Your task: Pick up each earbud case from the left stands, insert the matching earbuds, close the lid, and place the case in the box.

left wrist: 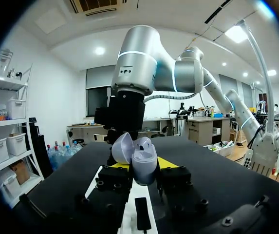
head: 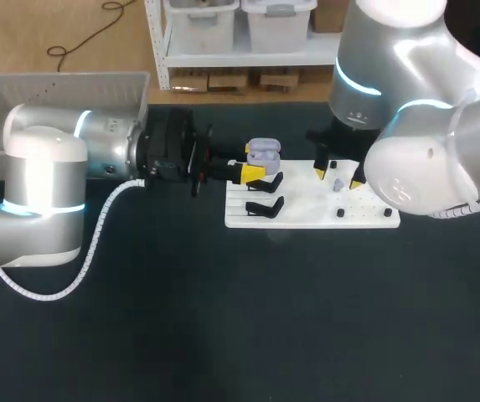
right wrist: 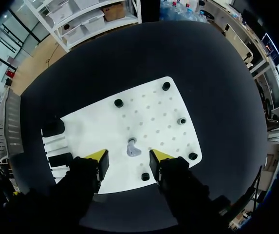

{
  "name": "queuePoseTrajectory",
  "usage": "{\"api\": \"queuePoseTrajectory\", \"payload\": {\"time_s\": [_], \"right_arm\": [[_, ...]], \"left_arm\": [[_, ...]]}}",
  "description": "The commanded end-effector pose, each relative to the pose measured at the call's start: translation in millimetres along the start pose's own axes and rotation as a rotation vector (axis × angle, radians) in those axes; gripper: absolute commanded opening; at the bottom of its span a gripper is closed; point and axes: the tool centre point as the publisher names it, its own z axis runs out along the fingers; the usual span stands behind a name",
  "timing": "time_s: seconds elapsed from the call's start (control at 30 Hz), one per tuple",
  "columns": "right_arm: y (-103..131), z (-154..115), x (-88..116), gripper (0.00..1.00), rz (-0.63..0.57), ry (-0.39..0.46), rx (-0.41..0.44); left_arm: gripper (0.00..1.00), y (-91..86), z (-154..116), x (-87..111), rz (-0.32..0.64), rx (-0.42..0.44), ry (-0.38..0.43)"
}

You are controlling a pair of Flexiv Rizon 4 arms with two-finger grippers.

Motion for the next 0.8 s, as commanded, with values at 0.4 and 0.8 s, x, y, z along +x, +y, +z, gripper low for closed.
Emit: {"api": "queuePoseTrajectory", "payload": {"time_s": [0.4, 0.8], "right_arm": [[-4.6, -4.8, 0.0, 0.57, 0.013, -0.093, -0.009], [-6.2, 6.5, -1.0, 0.5, 0.023, -0.089, -0.002]], "left_arm": [[0.0, -1.4, 0.3, 0.2, 0.002, -0.005, 0.0], [0.0, -1.4, 0.3, 0.2, 0.002, -0.005, 0.0]]}}
